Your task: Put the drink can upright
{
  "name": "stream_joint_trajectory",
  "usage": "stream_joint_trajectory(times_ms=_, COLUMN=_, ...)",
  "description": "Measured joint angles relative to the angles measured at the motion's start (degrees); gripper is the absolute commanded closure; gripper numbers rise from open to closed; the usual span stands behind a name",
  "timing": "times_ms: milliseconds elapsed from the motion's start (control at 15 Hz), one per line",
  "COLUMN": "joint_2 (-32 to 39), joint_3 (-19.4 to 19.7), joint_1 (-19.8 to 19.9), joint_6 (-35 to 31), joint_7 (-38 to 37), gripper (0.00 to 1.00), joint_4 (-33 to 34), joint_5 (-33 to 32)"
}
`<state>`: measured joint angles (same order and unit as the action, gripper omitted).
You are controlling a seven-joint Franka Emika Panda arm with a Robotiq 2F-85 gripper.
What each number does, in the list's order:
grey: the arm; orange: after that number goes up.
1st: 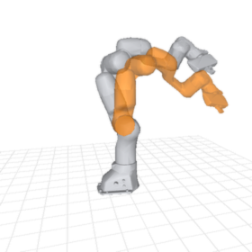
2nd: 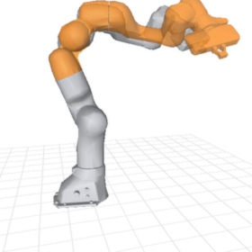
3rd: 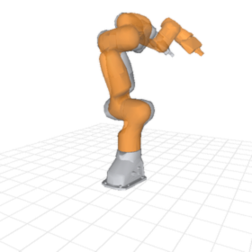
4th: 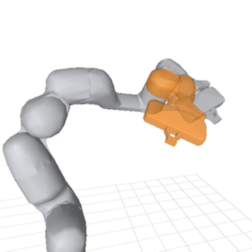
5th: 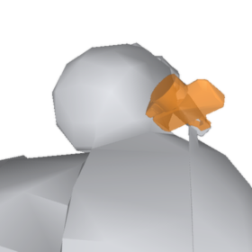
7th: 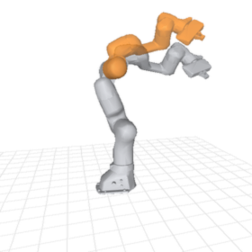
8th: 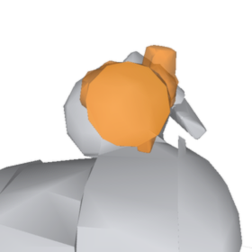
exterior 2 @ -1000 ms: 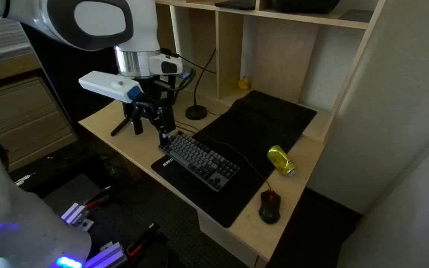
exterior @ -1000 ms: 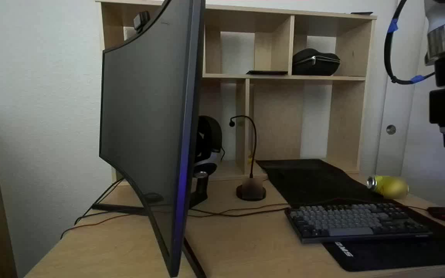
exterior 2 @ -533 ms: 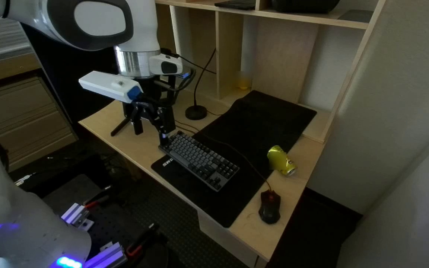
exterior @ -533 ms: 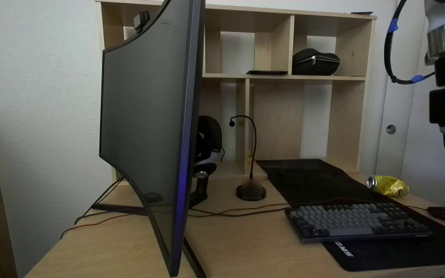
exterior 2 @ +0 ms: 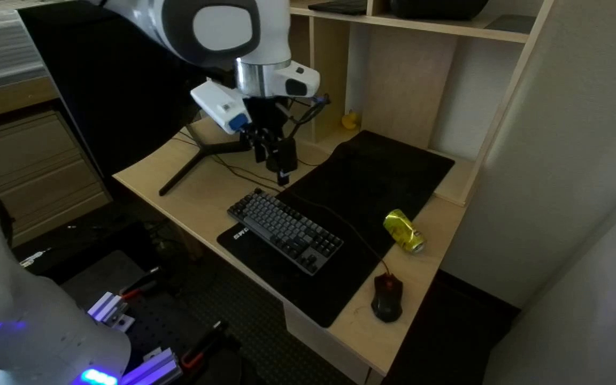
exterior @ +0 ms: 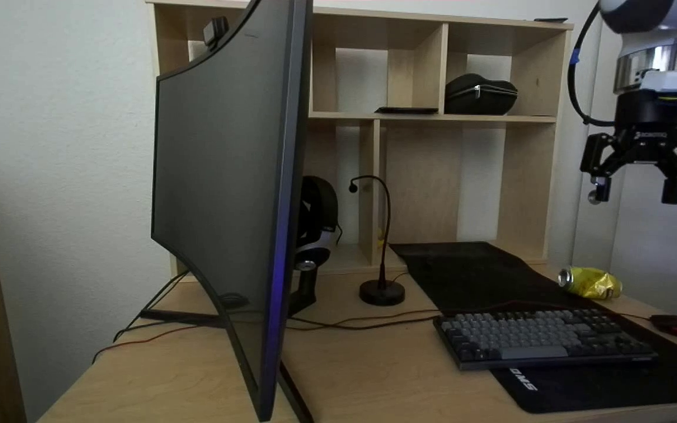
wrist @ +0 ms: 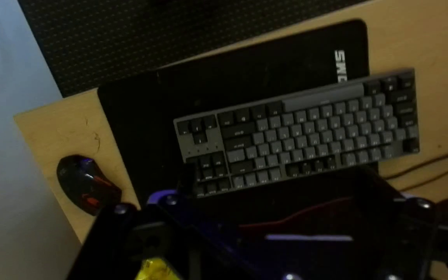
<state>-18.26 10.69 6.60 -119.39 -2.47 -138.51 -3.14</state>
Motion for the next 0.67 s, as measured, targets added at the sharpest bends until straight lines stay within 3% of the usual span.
stream_joint_trajectory(times_ms=200, joint_2=7.8, joint_3=1.0, joint_1=0.7, joint_6=0.3, joint_7=-2.2, gripper=0.00, joint_4=8.7, joint_5=3.3)
stream_joint_trajectory(times_ms=333, joint_2=9.1, joint_3=0.9, joint_1=0.8, joint_6=0.3, joint_7=-2.3, gripper=0.00, joint_4=9.5, joint_5=3.4)
stream_joint_trajectory(times_ms=467, joint_2=11.2, joint_3=0.8, joint_1=0.9, joint_6=0.6, joint_7=-7.4, gripper=0.00, joint_4=10.8, joint_5=4.2)
stream_joint_trajectory(times_ms=667, joint_2=20.4, joint_3=2.4, joint_1=2.7, joint_6=0.5, joint_7=-12.1, gripper=0.00, joint_4=18.7, joint_5=7.1)
